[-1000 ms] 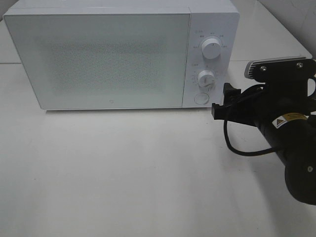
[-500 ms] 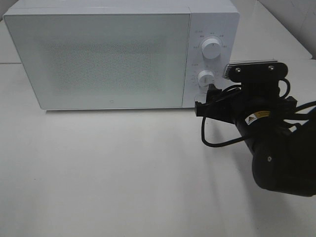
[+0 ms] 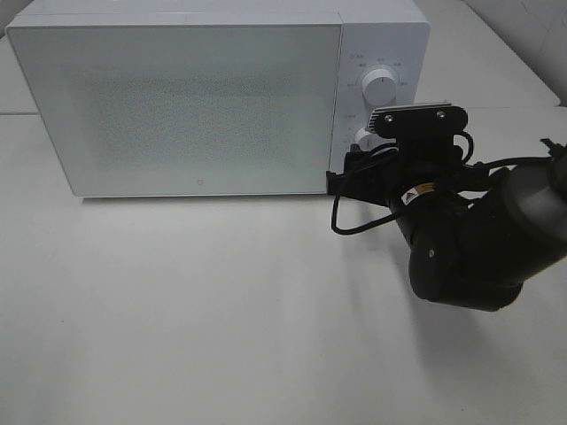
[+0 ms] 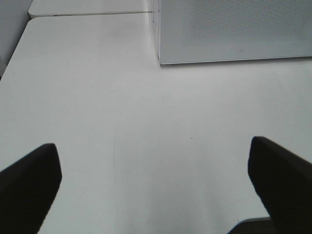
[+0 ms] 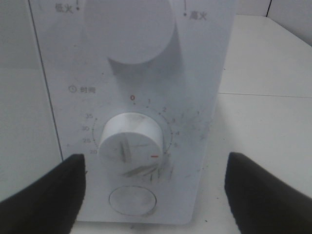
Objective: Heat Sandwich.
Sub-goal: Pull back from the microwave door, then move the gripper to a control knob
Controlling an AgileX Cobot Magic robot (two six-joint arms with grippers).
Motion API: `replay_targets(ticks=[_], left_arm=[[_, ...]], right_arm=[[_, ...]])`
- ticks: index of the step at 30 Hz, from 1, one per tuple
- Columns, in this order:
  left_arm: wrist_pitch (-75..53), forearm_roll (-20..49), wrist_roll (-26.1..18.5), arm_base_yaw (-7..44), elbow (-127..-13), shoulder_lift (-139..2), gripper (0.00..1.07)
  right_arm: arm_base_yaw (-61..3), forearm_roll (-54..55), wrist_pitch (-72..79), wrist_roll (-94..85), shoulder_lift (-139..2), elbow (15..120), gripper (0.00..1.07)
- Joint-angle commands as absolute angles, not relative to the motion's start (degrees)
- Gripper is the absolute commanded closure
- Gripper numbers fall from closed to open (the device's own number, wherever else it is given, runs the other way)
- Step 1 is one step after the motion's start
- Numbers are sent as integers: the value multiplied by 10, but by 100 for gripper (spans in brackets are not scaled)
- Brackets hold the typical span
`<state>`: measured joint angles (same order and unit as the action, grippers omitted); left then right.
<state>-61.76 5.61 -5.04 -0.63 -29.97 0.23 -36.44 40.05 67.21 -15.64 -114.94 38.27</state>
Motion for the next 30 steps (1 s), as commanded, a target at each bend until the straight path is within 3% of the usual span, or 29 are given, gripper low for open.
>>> replay_targets(ticks=[1, 14, 30], left_arm=[[-612, 58, -48, -8, -297, 17, 6], [-612, 58, -48, -8, -297, 17, 6], [-612, 59, -48, -8, -297, 14, 6]], right_arm=[[-352, 387, 662, -150, -1163, 408, 31], [-333, 360, 646, -153, -1189, 457, 31], [-350, 382, 647, -154, -1188, 439, 31]])
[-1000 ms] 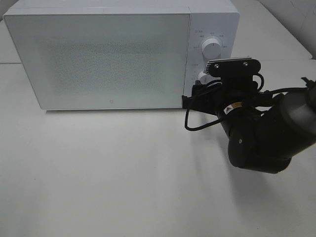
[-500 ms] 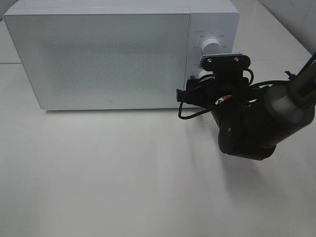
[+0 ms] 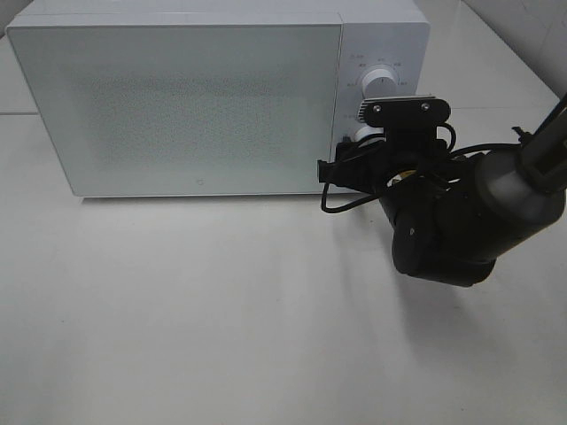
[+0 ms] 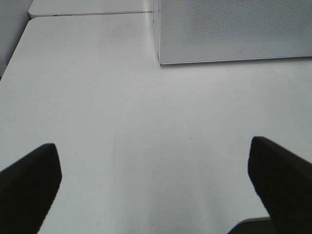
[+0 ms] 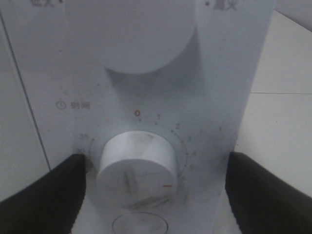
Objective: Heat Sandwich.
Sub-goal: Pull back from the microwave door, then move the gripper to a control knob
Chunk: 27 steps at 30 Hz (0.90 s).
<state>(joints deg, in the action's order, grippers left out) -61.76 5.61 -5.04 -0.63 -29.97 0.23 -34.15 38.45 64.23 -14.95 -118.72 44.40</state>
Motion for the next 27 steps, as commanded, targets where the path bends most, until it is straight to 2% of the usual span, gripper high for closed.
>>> replay_targets(ticks=[1, 22, 27], left_arm=[[-612, 59, -48, -8, -297, 14, 6], [-612, 59, -48, -8, -297, 14, 6], [-612, 59, -48, -8, -297, 14, 6]], right_arm=[[-354, 384, 648, -154, -1188, 436, 31], [-356, 392, 666, -154, -1176, 436, 31], [-356, 392, 666, -154, -1176, 436, 36]])
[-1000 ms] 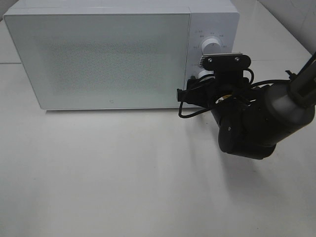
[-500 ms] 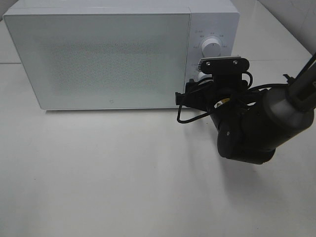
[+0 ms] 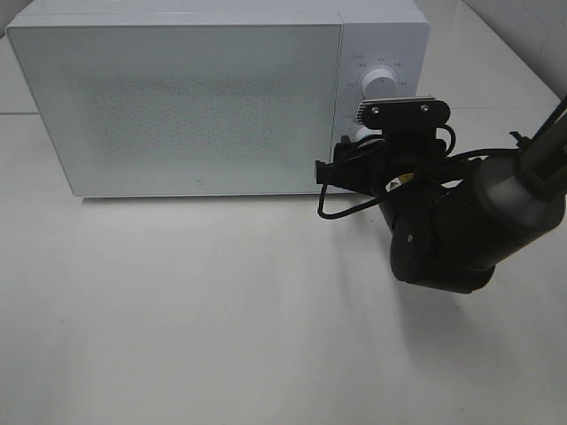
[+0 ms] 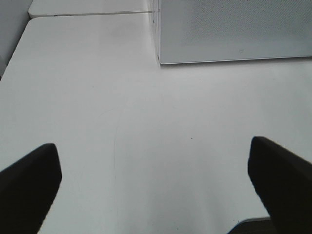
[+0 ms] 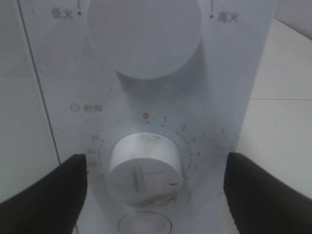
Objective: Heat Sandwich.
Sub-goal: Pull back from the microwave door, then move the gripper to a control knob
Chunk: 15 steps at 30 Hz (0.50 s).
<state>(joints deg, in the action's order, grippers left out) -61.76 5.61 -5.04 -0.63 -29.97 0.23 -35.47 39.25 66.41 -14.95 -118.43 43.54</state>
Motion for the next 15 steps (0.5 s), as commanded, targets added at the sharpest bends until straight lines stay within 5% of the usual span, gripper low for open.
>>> replay_targets(ticks=[1, 4, 10, 15], left_arm=[[-612, 59, -48, -8, -297, 14, 6], [-612, 59, -48, -8, -297, 14, 6], [-612, 59, -48, -8, -297, 14, 6], [-612, 59, -48, -8, -297, 14, 6]], right_arm=[[-356, 392, 666, -154, -1176, 436, 39], [-356, 392, 666, -154, -1176, 436, 46], [-356, 392, 671, -154, -1176, 436, 84], [-356, 392, 673, -154, -1176, 436, 92]])
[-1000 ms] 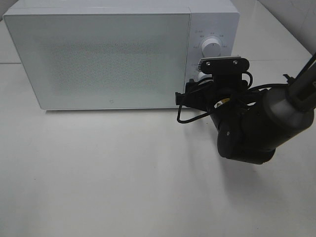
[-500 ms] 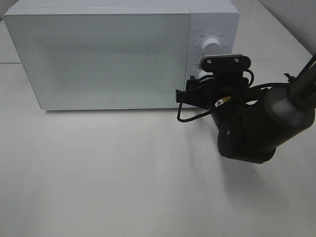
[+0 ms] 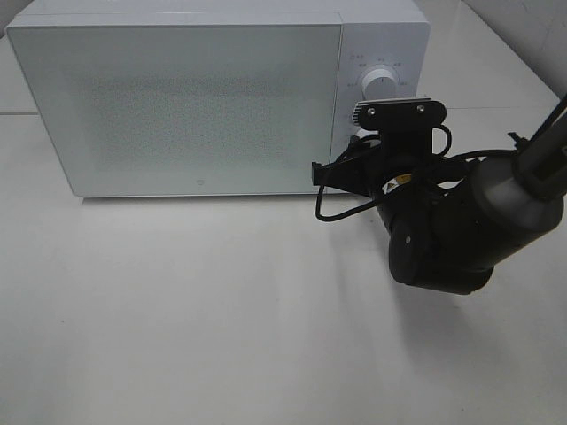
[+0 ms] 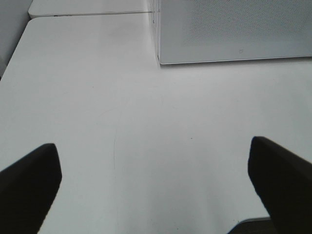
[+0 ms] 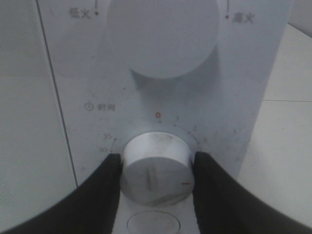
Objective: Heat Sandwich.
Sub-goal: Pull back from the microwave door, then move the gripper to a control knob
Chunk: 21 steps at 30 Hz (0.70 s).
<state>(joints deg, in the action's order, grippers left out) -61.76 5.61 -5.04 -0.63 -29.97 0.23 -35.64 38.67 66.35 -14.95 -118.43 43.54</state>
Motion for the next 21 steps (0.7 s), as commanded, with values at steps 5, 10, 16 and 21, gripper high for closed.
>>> replay_targets(ticks=[5, 10, 16, 21], left_arm=[[-612, 59, -48, -8, -297, 14, 6], [-612, 59, -48, -8, -297, 14, 6], [-612, 59, -48, -8, -297, 14, 6], [-612, 59, -48, -8, -297, 14, 6]], right_arm=[[-356, 392, 674, -154, -1176, 436, 90], [-356, 390, 676, -151, -1176, 437, 89], [-356, 390, 677, -139, -1176, 437, 89], [-356, 389, 682, -91, -1176, 437, 89]])
